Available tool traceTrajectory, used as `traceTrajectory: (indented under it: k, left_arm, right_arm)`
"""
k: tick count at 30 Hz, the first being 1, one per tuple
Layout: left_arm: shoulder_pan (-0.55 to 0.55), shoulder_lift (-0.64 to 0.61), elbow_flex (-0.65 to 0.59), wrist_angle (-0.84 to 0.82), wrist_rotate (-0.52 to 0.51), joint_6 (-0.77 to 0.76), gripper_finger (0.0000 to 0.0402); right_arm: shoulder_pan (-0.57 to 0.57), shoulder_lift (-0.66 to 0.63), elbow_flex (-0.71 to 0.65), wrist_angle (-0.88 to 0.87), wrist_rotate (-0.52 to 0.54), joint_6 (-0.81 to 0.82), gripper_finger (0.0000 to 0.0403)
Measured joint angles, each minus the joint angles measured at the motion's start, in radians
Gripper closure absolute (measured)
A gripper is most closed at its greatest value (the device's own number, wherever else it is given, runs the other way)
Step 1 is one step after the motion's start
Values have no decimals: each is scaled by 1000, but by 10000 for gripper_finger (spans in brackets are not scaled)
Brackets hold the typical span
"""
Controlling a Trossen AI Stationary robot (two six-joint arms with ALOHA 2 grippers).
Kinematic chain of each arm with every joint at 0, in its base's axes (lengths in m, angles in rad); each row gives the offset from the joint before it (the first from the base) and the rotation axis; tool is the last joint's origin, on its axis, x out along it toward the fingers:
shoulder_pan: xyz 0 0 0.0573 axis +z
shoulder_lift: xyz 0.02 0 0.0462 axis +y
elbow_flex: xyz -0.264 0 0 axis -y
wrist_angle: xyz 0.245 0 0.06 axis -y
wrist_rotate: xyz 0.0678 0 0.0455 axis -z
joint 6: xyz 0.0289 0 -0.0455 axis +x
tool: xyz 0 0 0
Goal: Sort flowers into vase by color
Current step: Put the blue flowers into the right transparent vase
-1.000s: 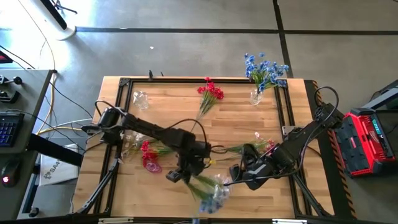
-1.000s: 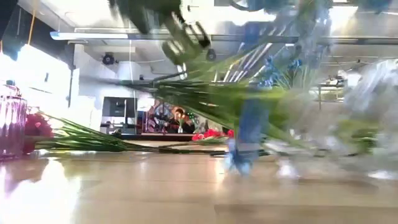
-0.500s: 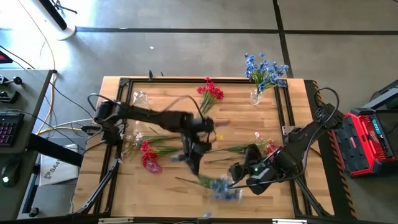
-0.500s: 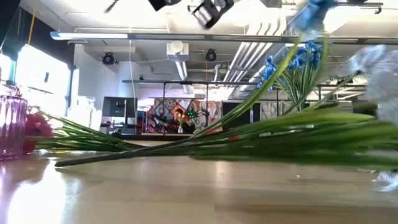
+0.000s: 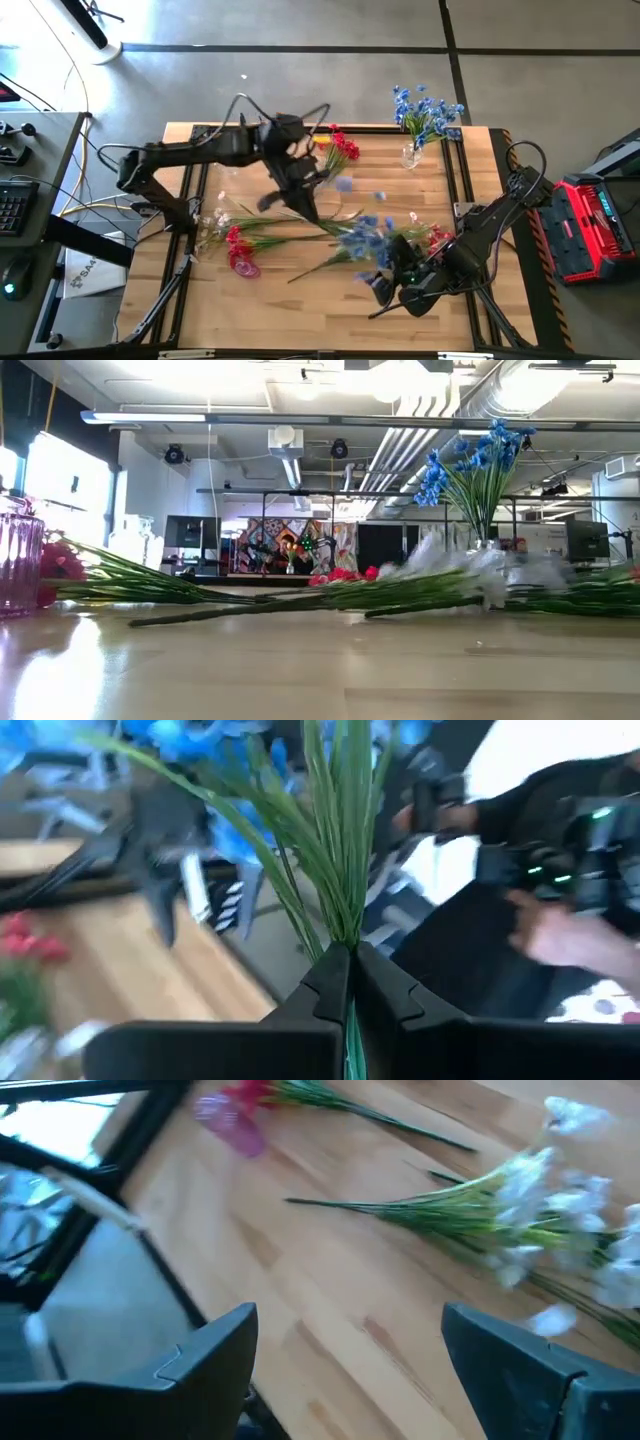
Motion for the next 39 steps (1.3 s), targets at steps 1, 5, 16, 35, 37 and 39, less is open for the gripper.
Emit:
traceTrajectory:
  k: [1, 5, 16, 35, 37, 39]
  left_arm:
    - [0, -12, 0, 25, 12, -31, 401]
    - [1, -48, 0, 102, -74, -124, 401]
    - [49, -60, 0, 190, -409, -151, 401]
    - [114, -60, 0, 204, -387, -144, 401]
    - [113, -60, 0, 204, -385, -144, 401]
    - [112, -60, 0, 204, -384, -145, 401]
  right_arm:
    - [-4, 0, 0, 20, 4, -30, 98]
    - [-17, -2, 0, 148, 147, -146, 98]
    - [-136, -34, 0, 612, 676, -661, 98]
    - [-298, -110, 1, 895, 686, -972, 158]
    - [-317, -111, 1, 894, 639, -969, 193]
    - [-346, -111, 1, 893, 573, -962, 225]
